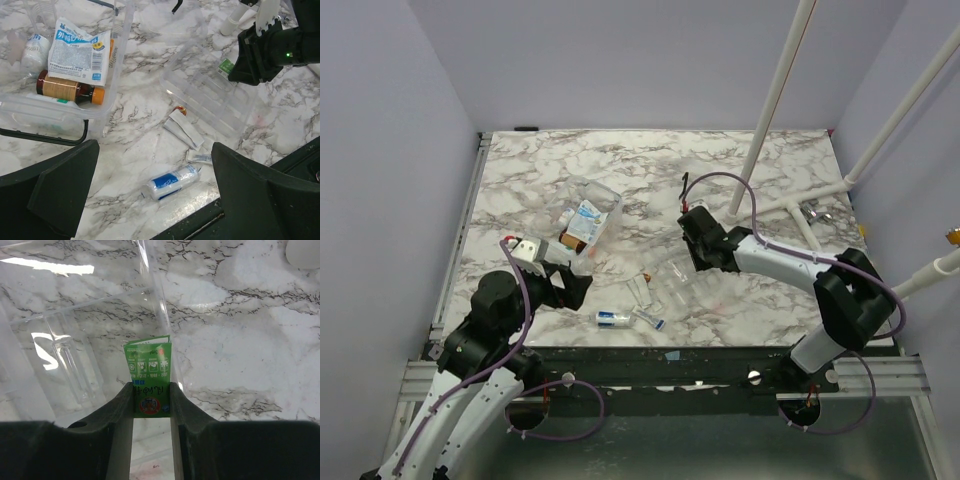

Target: Organize the medicine kit

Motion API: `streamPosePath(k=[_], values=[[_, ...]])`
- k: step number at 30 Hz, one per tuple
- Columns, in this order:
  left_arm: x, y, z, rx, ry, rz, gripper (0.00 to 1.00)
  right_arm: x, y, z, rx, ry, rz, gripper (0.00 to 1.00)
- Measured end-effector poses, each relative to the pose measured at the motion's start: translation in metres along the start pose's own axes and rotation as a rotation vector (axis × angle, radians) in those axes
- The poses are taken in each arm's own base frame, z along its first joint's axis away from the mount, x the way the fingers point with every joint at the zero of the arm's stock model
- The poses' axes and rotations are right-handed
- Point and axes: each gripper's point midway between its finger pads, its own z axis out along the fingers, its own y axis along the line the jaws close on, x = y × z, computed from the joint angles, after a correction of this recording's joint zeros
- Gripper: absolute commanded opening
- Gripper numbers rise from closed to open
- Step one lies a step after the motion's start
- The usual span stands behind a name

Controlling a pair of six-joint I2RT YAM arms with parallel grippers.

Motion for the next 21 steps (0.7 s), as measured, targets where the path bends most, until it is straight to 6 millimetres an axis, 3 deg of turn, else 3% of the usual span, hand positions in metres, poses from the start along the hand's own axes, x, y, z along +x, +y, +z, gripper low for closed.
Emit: streamPosePath(k=[21], values=[[0.002, -0.006, -0.002, 0.032, 0.000, 0.009, 0.98, -0.003, 0.024, 0.024, -0.077, 0.033, -0.041, 0.34]])
